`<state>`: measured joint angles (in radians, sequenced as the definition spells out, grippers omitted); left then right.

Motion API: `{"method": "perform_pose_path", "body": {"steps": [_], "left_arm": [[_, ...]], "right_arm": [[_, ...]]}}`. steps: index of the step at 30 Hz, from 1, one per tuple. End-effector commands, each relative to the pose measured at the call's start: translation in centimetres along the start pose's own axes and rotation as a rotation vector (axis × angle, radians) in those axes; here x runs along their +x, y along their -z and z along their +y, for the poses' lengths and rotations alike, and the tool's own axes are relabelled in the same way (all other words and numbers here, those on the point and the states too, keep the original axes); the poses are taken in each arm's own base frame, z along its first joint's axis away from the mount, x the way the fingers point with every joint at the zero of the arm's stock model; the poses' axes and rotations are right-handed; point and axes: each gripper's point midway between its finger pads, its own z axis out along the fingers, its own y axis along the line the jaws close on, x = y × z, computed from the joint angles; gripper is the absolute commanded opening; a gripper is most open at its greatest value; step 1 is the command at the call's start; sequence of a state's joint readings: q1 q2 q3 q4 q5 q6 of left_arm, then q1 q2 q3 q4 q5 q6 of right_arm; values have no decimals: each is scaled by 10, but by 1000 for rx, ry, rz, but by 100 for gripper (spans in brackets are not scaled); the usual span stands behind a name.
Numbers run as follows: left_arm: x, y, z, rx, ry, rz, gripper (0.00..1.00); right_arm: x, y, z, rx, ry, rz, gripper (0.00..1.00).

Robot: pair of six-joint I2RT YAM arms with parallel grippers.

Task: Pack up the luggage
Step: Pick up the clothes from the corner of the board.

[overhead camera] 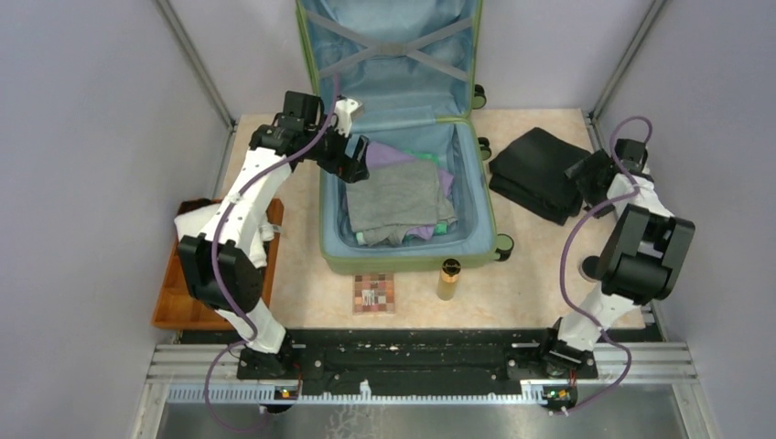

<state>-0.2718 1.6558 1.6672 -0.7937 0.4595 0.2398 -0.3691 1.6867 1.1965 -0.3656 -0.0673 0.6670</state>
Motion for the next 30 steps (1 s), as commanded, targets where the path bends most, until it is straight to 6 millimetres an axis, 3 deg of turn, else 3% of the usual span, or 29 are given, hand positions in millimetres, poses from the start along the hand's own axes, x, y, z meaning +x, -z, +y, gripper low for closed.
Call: {"method": "perform_pose_path", "body": {"steps": [1, 9, 17, 22, 26, 30], "left_arm": [[16, -4, -5, 50, 17, 47, 99], [22, -3, -4, 41, 6, 51, 98], [17, -2, -1, 28, 13, 38, 98], [13, -1, 0, 29, 21, 41, 98], [11, 0, -1, 28, 17, 33, 98], [11, -2, -2, 41, 21, 32, 98]], "right_arm": [[-7, -29, 8, -18, -1, 31, 99], [-3, -63, -13, 67, 47, 49, 99], [15, -80, -15, 91, 94, 84, 99], [-2, -60, -20, 196, 140, -6, 99], [-27, -33, -11, 176, 144, -100, 99], [-32, -33, 3, 39, 84, -99, 99]]}}
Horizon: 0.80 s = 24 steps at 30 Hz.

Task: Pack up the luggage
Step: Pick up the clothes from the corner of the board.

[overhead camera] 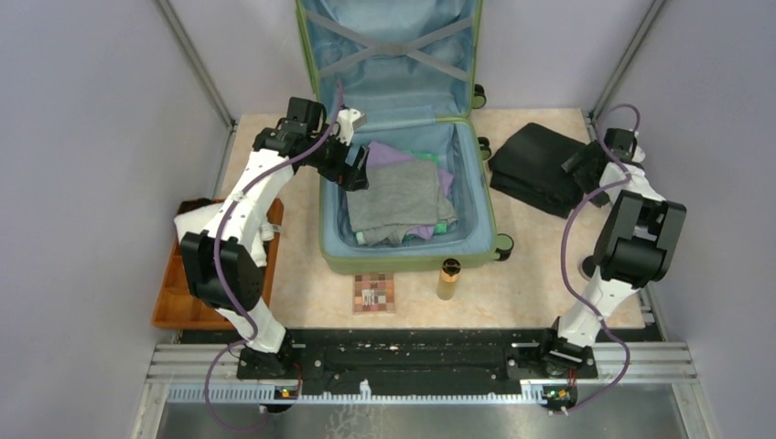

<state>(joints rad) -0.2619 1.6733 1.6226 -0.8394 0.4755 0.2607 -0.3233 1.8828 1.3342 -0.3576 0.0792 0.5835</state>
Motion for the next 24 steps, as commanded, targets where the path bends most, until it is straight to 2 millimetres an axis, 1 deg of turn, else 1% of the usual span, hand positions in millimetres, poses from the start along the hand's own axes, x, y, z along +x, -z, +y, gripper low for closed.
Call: {"method": "perform_pose_path", "body": {"steps": [1, 3, 6, 9, 12, 17, 18, 19, 20, 21, 22, 24], "left_arm": [[-18, 8, -4, 16, -13, -53, 98], [-17, 8, -5, 23, -15, -53, 98], [-15, 8, -3, 14, -20, -48, 99], [-15, 8, -3, 9, -27, -48, 98], [-15, 7, -2, 8, -24, -47, 98], [-15, 7, -3, 15, -21, -48, 98], [-14, 6, -3, 13, -20, -46, 99], [-14, 7, -2, 10, -20, -47, 98], [-15, 7, -2, 7, -21, -46, 99], [-14, 7, -1, 4, -21, -46, 99], [-14, 8, -1, 1, -20, -45, 98], [-14, 8, -1, -4, -20, -43, 98]], "right_arm": [[-22, 12, 7, -118, -63, -54, 99], [-17, 2, 14, -175, -77, -18, 99], [-11, -17, 12, -160, -66, 16, 99], [0, -31, 18, -202, -52, 65, 99], [12, -37, 29, -259, -47, 92, 99], [29, -46, 24, -243, -58, 129, 99], [32, -47, 25, -249, -62, 131, 97], [35, -48, 27, -255, -63, 141, 92], [39, -50, 29, -262, -67, 156, 82], [42, -52, 32, -270, -74, 176, 68], [46, -53, 35, -280, -85, 198, 51], [48, -53, 47, -337, -120, 231, 6]]}}
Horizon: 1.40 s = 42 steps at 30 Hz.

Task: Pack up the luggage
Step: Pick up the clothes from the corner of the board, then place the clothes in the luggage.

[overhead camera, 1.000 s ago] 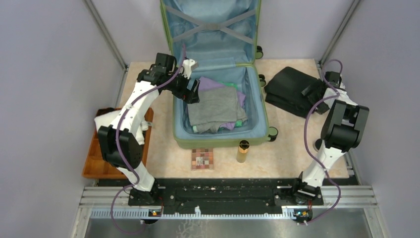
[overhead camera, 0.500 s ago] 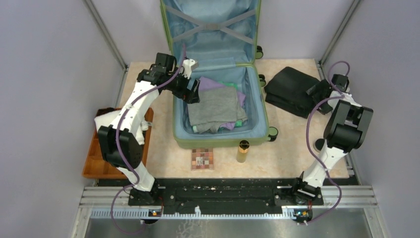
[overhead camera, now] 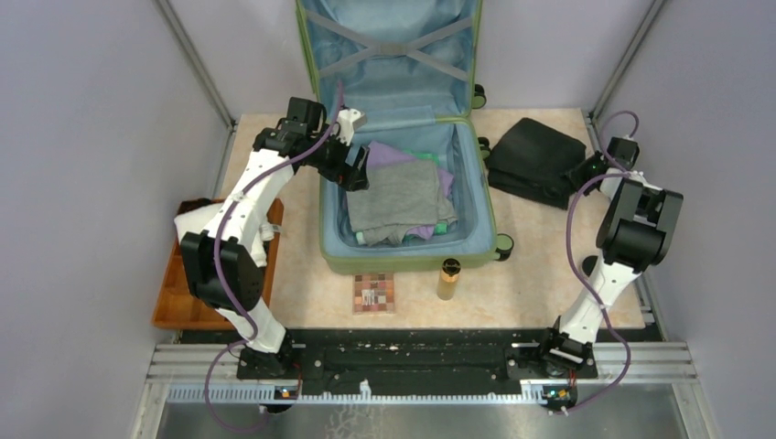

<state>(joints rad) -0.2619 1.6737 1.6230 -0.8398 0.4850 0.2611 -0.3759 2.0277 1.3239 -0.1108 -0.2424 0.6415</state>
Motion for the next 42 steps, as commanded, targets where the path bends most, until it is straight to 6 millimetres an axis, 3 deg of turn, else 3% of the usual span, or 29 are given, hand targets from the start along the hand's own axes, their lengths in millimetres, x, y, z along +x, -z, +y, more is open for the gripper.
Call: {"method": "perform_pose_path", "body": {"steps": [1, 5, 8, 12, 16, 23, 27, 30, 35, 42], "left_arm": [[-14, 9, 1, -16, -21, -42, 99], [-12, 10, 3, -29, -25, -40, 99], [-11, 10, 3, -30, -25, -36, 98], [-14, 14, 0, -27, -25, -45, 99], [-17, 19, -2, -27, -25, -55, 98], [-21, 32, -2, -55, -12, -74, 98], [-20, 37, -1, -68, -5, -78, 98], [-19, 41, 2, -79, 15, -85, 98], [-25, 61, 21, -132, 63, -135, 98], [-24, 102, 61, -219, 172, -218, 98]], "right_arm": [[38, -17, 11, -69, -64, 143, 0], [22, -1, 45, -196, -96, 106, 0], [-4, 29, 87, -329, -105, 47, 0], [-47, 98, 156, -513, -94, -61, 0], [-73, 170, 215, -622, -6, -160, 0], [-89, 274, 277, -720, 101, -288, 0], [-75, 315, 308, -784, 157, -270, 0], [-51, 335, 327, -804, 219, -229, 0], [21, 364, 362, -895, 323, -133, 0], [109, 400, 392, -1037, 358, 12, 0]]}}
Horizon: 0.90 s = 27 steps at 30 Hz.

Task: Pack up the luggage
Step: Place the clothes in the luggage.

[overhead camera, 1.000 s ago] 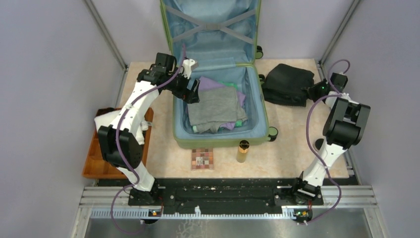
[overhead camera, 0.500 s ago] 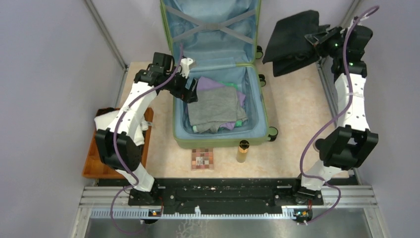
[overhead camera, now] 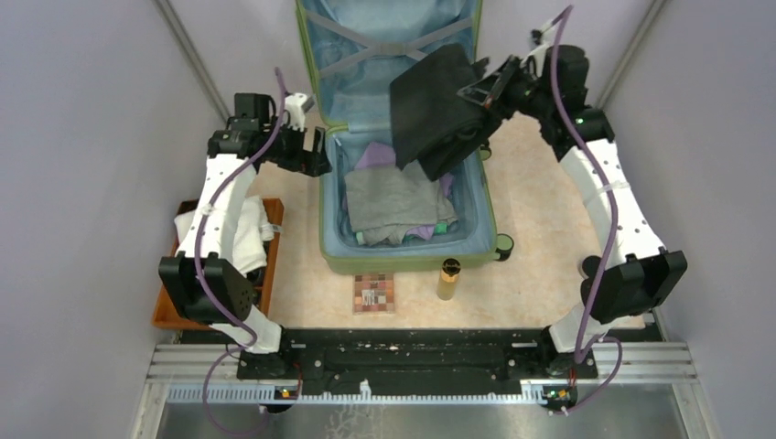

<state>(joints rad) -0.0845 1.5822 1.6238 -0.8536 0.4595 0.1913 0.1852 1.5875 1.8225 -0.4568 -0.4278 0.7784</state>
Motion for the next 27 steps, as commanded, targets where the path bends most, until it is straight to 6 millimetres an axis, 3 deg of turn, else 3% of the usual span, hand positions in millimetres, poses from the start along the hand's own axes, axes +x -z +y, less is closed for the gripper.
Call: {"method": "perform_pose_path", "body": {"steps": [1, 7, 10, 15, 23, 25, 27], "left_arm": [[-28, 40, 12, -46, 28, -130, 98], [-30, 68, 35, -157, 32, -187, 99], [-29, 76, 39, -189, 22, -205, 99], [-23, 73, 40, -187, 13, -190, 99], [-12, 57, 33, -111, 8, -174, 98], [-9, 52, 31, -85, 4, -167, 98], [-6, 48, 31, -71, 6, -155, 98]], "right_arm": [[6, 33, 94, -233, 66, -69, 0], [61, 15, 138, -374, -25, 29, 0], [80, 4, 139, -413, -111, 60, 0], [108, -22, 107, -406, -238, 103, 0], [166, -66, 3, -216, -330, 109, 0], [174, -71, -2, -220, -353, 127, 0], [171, -73, 12, -244, -339, 132, 0]]}}
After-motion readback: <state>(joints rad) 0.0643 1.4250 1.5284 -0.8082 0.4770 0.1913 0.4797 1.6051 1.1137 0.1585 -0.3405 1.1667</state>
